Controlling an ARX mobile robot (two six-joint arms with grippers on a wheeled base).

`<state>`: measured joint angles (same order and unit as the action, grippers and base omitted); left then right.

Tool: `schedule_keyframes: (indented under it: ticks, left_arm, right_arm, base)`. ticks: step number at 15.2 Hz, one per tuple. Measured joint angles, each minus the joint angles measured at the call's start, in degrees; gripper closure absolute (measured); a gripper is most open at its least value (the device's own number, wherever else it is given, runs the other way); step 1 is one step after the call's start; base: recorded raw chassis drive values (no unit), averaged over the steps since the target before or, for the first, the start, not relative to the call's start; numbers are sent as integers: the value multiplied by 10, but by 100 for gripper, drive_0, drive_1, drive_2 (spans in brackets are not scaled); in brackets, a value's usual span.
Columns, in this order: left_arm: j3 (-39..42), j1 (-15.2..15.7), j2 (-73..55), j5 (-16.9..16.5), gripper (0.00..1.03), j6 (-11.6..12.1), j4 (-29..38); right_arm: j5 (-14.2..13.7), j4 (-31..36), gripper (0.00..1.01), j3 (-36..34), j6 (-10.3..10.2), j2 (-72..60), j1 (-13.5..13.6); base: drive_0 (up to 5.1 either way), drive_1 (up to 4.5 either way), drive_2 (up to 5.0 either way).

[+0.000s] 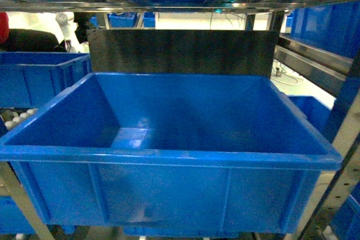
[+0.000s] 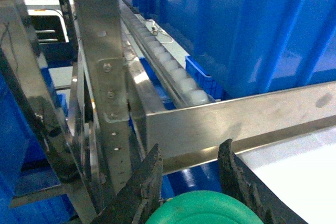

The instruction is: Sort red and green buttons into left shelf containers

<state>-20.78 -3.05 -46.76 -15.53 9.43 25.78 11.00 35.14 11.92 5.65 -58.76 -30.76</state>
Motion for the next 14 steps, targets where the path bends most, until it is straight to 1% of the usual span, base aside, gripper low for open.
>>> schedule_keyframes:
  ticks: [1, 5, 11, 12, 13, 14]
  left_arm:
    - [0, 0, -1, 2, 72, 0, -3]
    - [0, 1, 0, 1, 72, 0, -2]
    - [0, 2, 0, 1, 72, 0, -1]
    - [0, 2, 0, 0, 72, 0, 0]
    - [0, 1, 0, 0, 72, 0, -1]
    - [0, 1, 0, 0, 72, 0, 0]
  right_arm:
    - [4, 0, 72, 0, 0, 0, 0]
    - [3, 0, 72, -1, 0, 1, 0]
    - [3, 0, 72, 0, 0, 0, 0]
    - [11, -20, 72, -1, -1, 14, 5]
    - [23, -57, 72, -4, -7, 63, 21]
    - [44, -98, 72, -4, -27, 129, 49]
  base:
    - [-3, 424, -430]
    - [-20, 414, -453]
    - [0, 0, 0]
    - [0, 0, 0]
    - [0, 0, 0]
    - [0, 0, 0]
